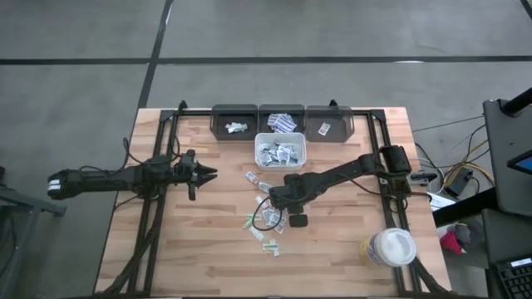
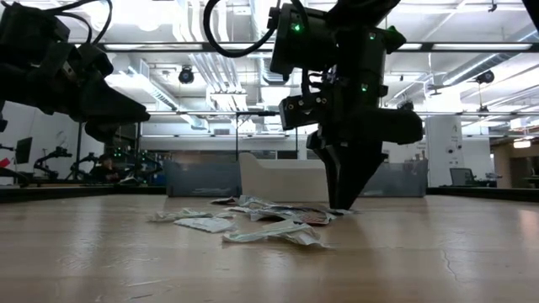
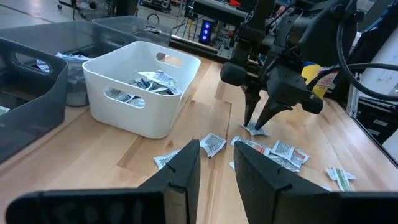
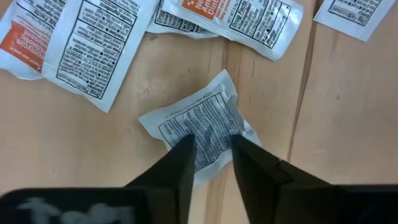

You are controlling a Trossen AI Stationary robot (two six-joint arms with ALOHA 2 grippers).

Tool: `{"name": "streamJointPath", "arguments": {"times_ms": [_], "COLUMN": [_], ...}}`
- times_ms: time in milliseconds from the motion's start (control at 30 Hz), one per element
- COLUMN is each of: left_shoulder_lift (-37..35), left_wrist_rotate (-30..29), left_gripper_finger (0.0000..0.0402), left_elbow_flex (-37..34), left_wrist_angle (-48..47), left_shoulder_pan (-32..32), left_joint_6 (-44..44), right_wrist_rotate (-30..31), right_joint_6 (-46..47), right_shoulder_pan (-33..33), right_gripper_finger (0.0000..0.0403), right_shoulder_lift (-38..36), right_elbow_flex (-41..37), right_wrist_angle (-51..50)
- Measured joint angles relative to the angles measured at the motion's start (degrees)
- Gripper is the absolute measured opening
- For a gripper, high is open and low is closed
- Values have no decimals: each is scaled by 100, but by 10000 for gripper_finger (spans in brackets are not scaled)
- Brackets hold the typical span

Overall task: Pick & Place First Aid Supplies
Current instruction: Put the blue alcohol pad into the white bin

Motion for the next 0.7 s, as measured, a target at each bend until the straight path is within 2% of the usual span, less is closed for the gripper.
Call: {"name": "streamJointPath", "arguments": {"times_ms": [233, 400, 533, 700], "left_shoulder_lift": [0, 0, 0, 0], "left_wrist_rotate": [0, 0, 0, 0], "left_gripper_finger": [94, 94, 94, 94], "left_elbow_flex": [-1, 0, 0, 0], "left_wrist_angle": [0, 0, 0, 0], "left_shoulder_pan": [0, 0, 0, -2], "left_joint_6": [-2, -4, -7, -7], "right_wrist_rotate": [25, 25, -82, -890], "right_joint_6": [48, 33, -215, -1011], "right_shoulder_pan": [2, -13, -17, -59], "right_gripper_finger": [18, 9, 9, 8], "right_shoulder_lift": [30, -85, -205, -875], "right_elbow_flex": [-2, 15, 303, 756], "right_wrist_angle": [-28, -138, -1084, -1715]}}
